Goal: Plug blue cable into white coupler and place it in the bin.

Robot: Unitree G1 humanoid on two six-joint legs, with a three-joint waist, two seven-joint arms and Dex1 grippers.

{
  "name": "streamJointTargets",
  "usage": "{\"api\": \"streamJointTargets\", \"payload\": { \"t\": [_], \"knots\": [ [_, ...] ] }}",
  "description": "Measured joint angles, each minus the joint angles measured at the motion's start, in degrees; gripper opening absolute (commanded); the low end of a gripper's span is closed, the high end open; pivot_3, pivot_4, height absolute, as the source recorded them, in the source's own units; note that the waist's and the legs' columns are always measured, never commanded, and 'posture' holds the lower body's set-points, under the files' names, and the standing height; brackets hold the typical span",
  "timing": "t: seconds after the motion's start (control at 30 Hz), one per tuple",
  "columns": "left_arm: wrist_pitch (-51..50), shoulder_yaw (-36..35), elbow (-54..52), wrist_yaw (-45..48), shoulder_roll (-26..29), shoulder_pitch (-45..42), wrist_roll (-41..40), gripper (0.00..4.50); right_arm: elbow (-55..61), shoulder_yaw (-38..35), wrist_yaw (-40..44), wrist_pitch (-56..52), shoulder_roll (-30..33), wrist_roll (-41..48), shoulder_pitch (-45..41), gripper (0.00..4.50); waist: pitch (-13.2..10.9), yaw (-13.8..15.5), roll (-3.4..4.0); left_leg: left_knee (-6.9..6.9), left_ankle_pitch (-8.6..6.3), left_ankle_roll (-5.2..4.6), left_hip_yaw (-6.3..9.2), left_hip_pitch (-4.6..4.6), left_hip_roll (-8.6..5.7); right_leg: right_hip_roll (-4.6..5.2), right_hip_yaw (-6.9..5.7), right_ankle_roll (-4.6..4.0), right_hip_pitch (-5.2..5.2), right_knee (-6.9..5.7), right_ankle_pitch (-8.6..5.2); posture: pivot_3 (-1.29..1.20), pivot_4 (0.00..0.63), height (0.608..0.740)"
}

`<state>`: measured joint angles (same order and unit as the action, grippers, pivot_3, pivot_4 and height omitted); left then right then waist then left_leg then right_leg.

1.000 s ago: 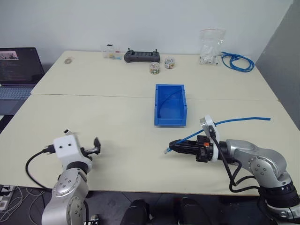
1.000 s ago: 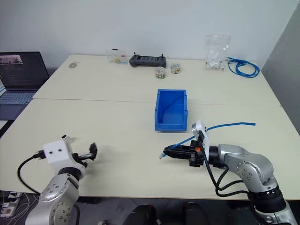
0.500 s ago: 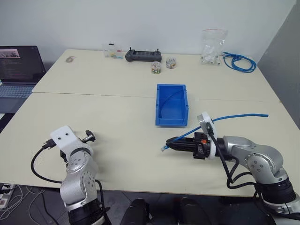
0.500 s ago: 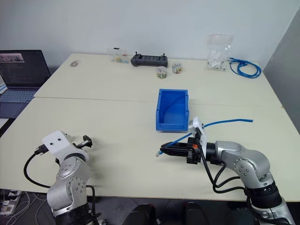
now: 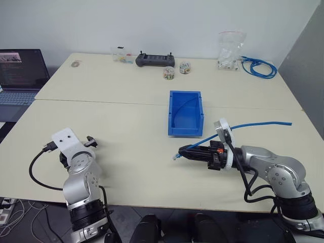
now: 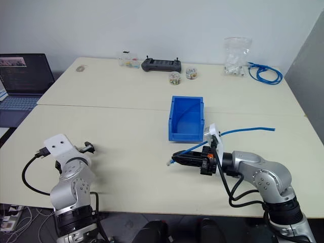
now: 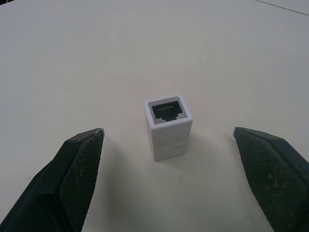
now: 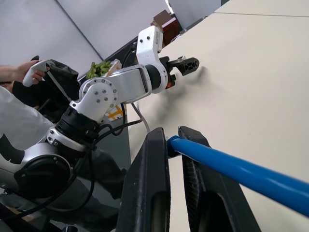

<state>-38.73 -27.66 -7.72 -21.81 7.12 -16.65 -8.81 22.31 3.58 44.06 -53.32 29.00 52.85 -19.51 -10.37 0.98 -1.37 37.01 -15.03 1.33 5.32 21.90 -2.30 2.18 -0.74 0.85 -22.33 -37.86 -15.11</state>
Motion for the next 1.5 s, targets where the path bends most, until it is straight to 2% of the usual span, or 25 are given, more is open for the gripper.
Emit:
{"api": "streamJointTargets", "payload": {
  "t": [0.13, 0.2, 0.23, 0.7, 0.93, 1.1, 1.3, 1.4, 1.5],
  "knots": [
    [0.0, 0.1, 0.9, 0.0, 0.5, -0.4, 0.3, 4.50, 0.0, 0.0, -0.4, -0.1, 0.0, 0.0, 0.0, 0.09, 0.0, 0.0, 0.00, 0.00, 0.02, 0.05, 0.00, -0.01, 0.00, 0.00, 0.01, 0.00, -0.01, -0.01, 0.00, 0.00, 0.150, 0.740],
    [-0.5, 0.1, 1.1, 0.0, 0.6, -0.4, 0.4, 4.15, 0.1, 0.0, -0.4, -0.2, 0.0, 0.0, 0.0, 0.08, 0.0, 0.0, 0.00, 0.00, 0.02, 0.04, 0.00, 0.00, 0.00, 0.00, 0.01, 0.00, -0.01, -0.01, 0.00, 0.00, 0.150, 0.740],
    [-0.8, 0.1, 1.2, 0.0, 0.6, -0.4, 0.4, 4.11, 0.1, 0.0, -0.4, -0.2, 0.0, 0.0, 0.0, 0.08, 0.0, 0.0, 0.00, 0.00, 0.02, 0.04, -0.01, 0.00, 0.00, 0.00, 0.01, 0.00, -0.01, -0.01, 0.00, 0.00, 0.150, 0.740],
    [-1.1, -0.1, 1.1, 0.0, 1.2, 0.0, 0.4, 0.84, 0.2, 0.0, -0.5, -0.4, 0.0, 0.0, 0.0, 0.08, 0.0, 0.0, 0.00, 0.00, 0.01, 0.04, 0.00, 0.00, 0.00, 0.00, 0.01, 0.01, -0.01, 0.00, -0.01, 0.00, 0.150, 0.740],
    [-1.1, -0.2, -0.7, 1.3, 1.9, 2.5, 0.3, 0.78, 0.2, 0.0, -0.5, -0.3, 0.0, 0.0, 0.0, 0.08, 0.0, -0.2, 0.00, -0.01, 0.01, 0.04, -0.02, -0.01, 0.01, 0.01, 0.03, 0.00, -0.01, -0.01, 0.00, 0.00, 0.150, 0.740],
    [-3.4, 3.4, -5.8, 11.9, 6.9, 9.0, -2.1, 0.78, 1.0, -0.2, -1.2, -0.1, 0.3, -0.1, 1.1, 0.08, 0.0, -0.5, 0.01, -0.03, -0.01, 0.02, 0.02, -0.01, 0.01, 0.01, 0.01, 0.01, -0.02, -0.02, -0.01, 0.00, 0.150, 0.740],
    [-6.7, 14.8, -9.7, 33.9, 18.6, 11.3, -8.0, 0.78, 4.0, -2.5, -3.6, 0.1, 0.6, 0.0, 4.7, 0.08, 0.0, -0.2, 0.01, -0.03, -0.01, 0.01, 0.02, 0.01, -0.02, 0.05, 0.00, 0.04, -0.01, 0.05, -0.03, 0.00, 0.150, 0.740],
    [-7.4, 24.2, -11.1, 48.4, 26.3, 8.5, -11.6, 0.78, 5.1, -3.0, -4.5, 0.2, 1.7, -0.1, 6.1, 0.08, 0.0, -0.3, 0.04, -0.06, -0.02, 0.00, 0.00, 0.02, -0.01, 0.04, 0.02, 0.02, -0.02, 0.07, -0.04, 0.00, 0.150, 0.740],
    [-6.7, 31.4, -11.5, 58.9, 30.7, 4.6, -12.9, 0.78, 6.4, -2.9, -4.7, 1.0, 2.3, -1.2, 7.0, 0.08, 0.0, -0.8, 0.05, -0.09, -0.02, -0.01, 0.00, 0.02, 0.03, 0.00, 0.02, 0.02, -0.03, 0.08, -0.06, 0.00, 0.150, 0.740]
  ]
}}
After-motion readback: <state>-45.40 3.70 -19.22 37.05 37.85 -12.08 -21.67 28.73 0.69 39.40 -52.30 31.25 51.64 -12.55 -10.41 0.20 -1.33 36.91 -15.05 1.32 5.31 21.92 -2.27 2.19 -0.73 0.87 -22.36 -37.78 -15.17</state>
